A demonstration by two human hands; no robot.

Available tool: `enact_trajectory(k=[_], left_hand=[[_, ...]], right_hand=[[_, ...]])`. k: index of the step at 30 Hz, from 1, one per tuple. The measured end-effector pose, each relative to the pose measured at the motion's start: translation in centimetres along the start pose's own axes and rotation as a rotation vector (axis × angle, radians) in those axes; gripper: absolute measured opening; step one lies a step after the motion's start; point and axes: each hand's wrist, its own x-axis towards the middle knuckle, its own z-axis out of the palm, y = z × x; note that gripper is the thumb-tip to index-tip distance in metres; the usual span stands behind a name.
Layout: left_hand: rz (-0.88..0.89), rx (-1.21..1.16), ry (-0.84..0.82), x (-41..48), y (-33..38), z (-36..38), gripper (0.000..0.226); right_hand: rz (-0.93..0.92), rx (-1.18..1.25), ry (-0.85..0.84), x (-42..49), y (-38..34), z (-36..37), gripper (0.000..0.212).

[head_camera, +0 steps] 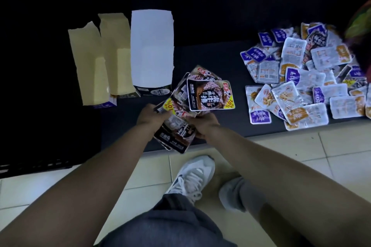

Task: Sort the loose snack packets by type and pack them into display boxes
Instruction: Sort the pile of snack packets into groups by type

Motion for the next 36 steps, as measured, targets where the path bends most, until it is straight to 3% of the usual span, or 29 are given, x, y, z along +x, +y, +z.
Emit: enact_trajectory(k=[3, 6, 8, 11, 12, 14, 15, 17, 21, 23, 25, 27, 30, 33, 36], left_hand=[[0.008, 0.092, 0.098, -0.1, -1.6, -1.9, 0.031], [-0.011, 0.153, 0.178, -0.5, -2.5, -3.4, 0.043], [-0.006, 0.139, 0.203, -0.5, -3.0, -3.8, 0.05], [0.07, 0.183, 0.259, -0.7, -3.0, -3.6, 0.05], [0.099, 0.28, 0.309, -1.1, -2.8, -3.3, 0.051], [0.154, 0.486, 0.436, -2.3, -2.4, -2.9, 0.062], [0.207, 0.546, 0.476, -2.9, -2.3, -2.8, 0.071], [0.342, 0.641, 0.418, -3.9, -2.6, -2.6, 0.093], [0.515, 1.008, 0.177, -4.2, -4.7, -2.8, 0.105], [0.501, 1.032, 0.154, -3.9, -5.5, -3.4, 0.102], [0.536, 1.01, 0.183, -3.8, -5.8, -4.1, 0.097], [0.558, 1.039, 0.208, -3.8, -6.0, -4.4, 0.096], [0.635, 1.02, 0.228, -3.9, -6.2, -4.2, 0.095], [0.76, 1.02, 0.212, -4.0, -6.3, -4.1, 0.08], [0.688, 1.123, 0.225, -3.9, -6.7, -4.8, 0.096]], right_hand=[[-0.003, -0.045, -0.151, -1.8, 0.6, 0.4, 0.021], [-0.077, -0.403, -0.199, -2.8, -0.6, -1.3, 0.045], [-0.254, -0.624, -0.034, -3.1, -1.8, -3.1, 0.051], [-0.684, -0.705, 0.323, -2.1, -3.1, -4.5, 0.027], [-0.718, -0.75, 0.354, -1.6, -3.4, -4.4, 0.029], [-0.511, -0.92, 0.21, -0.8, -3.0, -3.9, 0.068], [-0.4, -0.996, 0.135, -0.8, -2.6, -3.4, 0.079], [-0.363, -1.09, 0.092, -1.2, -1.7, -1.9, 0.089], [-0.458, -0.992, -0.005, -2.4, -0.9, -0.2, 0.09], [-0.511, -0.886, -0.052, -2.6, -1.3, -0.7, 0.079], [-0.623, -0.79, 0.012, -2.1, -1.9, -1.9, 0.064], [-0.625, -0.882, 0.083, -1.3, -2.4, -2.9, 0.072], [-0.46, -1.079, 0.044, -0.5, -2.3, -2.9, 0.098], [-0.541, -1.141, 0.09, -0.6, -1.5, -1.5, 0.092], [-0.594, -1.159, 0.121, -1.4, -1.0, 0.1, 0.089]])
